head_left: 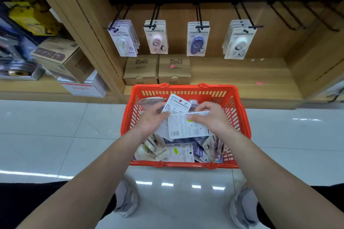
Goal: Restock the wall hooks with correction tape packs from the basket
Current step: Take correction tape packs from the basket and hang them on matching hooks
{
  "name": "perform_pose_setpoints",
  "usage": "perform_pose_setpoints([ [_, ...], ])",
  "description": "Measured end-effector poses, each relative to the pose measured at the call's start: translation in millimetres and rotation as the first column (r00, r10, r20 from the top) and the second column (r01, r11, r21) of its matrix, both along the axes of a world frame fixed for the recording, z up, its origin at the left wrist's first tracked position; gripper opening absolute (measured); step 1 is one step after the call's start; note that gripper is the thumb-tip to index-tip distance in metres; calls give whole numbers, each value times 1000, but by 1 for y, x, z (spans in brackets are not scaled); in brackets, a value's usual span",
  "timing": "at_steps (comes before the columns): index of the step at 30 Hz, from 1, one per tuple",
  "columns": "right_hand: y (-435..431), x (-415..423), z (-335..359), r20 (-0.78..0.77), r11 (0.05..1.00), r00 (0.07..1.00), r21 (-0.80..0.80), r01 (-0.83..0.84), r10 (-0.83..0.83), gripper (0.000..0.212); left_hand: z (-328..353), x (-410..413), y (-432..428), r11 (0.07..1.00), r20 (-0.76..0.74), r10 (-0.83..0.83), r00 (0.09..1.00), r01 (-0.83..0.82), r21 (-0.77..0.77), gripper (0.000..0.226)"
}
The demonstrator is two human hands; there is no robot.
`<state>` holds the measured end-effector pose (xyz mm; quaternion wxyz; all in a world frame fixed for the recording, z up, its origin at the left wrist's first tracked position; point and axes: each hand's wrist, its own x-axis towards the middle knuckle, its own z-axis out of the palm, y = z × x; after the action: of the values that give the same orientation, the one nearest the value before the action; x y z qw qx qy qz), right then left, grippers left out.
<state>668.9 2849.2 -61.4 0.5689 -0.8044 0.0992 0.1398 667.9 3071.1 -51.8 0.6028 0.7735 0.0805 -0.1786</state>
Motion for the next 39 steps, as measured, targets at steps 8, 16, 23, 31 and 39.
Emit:
perform_pose_setpoints([
  [8,11,3,1,117,995,993,-96,-2,14,43,-3,-8,-12,986,-73,-168,983,167,-17,37],
  [16,12,10,-7,120,980,980,135,144,-160,50,-19,-3,-7,999,-112,-39,993,36,-29,43],
  [23,25,2,-14,130,994,985,32,106,-109,45,-24,-2,-9,992,-95,111,989,-116,-49,43],
  [31,29,-1,-27,226,996,974,-74,39,-21,11,-25,-6,-20,992,-48,79,996,-83,-98,40],
  [39,41,-5,-21,-23,988,1000,157,-3,6,28,-17,-8,-18,987,-104,52,993,-66,-146,37],
])
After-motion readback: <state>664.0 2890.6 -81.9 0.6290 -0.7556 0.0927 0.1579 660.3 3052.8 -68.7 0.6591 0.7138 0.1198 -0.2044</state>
